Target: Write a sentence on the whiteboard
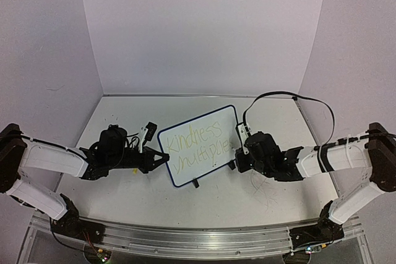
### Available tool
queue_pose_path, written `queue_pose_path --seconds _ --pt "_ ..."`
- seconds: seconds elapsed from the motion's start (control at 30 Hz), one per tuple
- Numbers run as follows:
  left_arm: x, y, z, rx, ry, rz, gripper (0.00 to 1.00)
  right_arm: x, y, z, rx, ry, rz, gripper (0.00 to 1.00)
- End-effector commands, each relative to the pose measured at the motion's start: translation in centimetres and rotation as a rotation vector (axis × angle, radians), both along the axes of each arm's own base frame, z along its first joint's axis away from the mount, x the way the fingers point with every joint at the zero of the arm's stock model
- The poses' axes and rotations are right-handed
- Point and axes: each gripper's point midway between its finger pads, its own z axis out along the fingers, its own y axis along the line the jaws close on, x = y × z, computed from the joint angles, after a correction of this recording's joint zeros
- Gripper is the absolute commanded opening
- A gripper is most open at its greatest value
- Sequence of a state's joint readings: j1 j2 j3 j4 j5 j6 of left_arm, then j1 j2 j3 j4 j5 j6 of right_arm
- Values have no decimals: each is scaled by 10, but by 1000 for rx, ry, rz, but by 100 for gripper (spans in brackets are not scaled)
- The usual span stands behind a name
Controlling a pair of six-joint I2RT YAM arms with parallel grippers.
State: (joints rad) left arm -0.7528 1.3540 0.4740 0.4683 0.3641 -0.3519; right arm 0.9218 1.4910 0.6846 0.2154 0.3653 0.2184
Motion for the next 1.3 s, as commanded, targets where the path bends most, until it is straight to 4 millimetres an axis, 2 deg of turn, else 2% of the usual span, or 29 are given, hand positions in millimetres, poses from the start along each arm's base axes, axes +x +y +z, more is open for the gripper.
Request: queue_pose_path --seconds 0.0,0.17,0.33,0.53,0.67,0.87,1.27 --pt "5 8 -9 73 -10 30 0 3 16 24 69 -32 27 0" --pt "5 9 -11 77 -8 33 0 -4 -1 45 96 -69 5 0" --pt "5 9 -14 83 2 33 0 -1 -19 29 56 -28 -1 0" --pt "6 8 -11 79 -5 33 0 4 -14 21 74 -2 7 0" --pt "7 6 -9 73 -6 28 0 7 -15 22 80 -10 -10 0" --pt "6 6 -10 75 -7 26 0 9 -19 12 67 4 -35 0" --pt "5 8 -12 80 -4 26 0 17 -19 10 51 -10 -67 0"
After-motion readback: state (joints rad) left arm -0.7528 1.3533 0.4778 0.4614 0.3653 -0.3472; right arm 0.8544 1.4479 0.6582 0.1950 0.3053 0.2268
